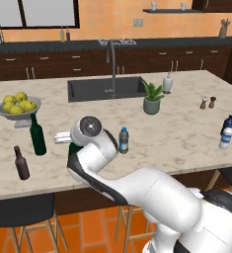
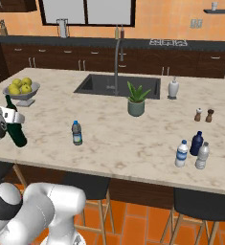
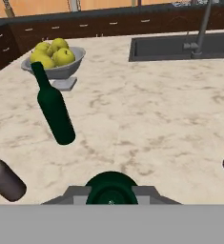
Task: Move the plastic bottles in the middle to the plastics group, and the glass bottles in the middle to the glass group.
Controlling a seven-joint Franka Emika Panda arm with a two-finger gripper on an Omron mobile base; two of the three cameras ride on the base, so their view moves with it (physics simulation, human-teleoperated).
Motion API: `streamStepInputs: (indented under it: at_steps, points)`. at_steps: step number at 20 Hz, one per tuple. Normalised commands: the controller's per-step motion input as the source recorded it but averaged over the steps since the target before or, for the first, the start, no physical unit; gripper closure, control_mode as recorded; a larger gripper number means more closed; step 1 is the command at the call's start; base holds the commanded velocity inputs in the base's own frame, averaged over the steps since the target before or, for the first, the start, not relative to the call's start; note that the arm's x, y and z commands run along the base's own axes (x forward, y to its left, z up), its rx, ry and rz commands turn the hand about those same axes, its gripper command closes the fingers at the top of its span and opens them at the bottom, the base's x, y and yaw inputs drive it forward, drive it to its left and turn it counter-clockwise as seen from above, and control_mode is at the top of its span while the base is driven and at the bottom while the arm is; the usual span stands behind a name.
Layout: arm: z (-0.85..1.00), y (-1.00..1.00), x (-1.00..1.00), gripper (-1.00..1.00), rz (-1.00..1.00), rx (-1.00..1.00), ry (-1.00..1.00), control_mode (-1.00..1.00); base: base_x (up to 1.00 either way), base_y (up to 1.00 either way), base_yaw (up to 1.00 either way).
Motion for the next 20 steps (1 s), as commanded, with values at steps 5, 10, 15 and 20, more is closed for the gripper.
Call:
streamStepInputs:
  at_steps: [5,10,15,20]
  points:
    - [0.0,0.32,0.37,1.0,0.04,0.1,-0.01,-1.0,0.0,0.0,0.0]
    - [0.0,0.17,0.29,1.0,0.12,0.27,0.0,-1.0,0.0,0.0,0.0]
    - [-0.13,0.25,0.09,1.0,0.06,0.09,-0.01,-1.0,0.0,0.0,0.0]
    - [-0.1,0.19,0.19,1.0,0.0,-0.05,0.0,-1.0,0.0,0.0,0.0]
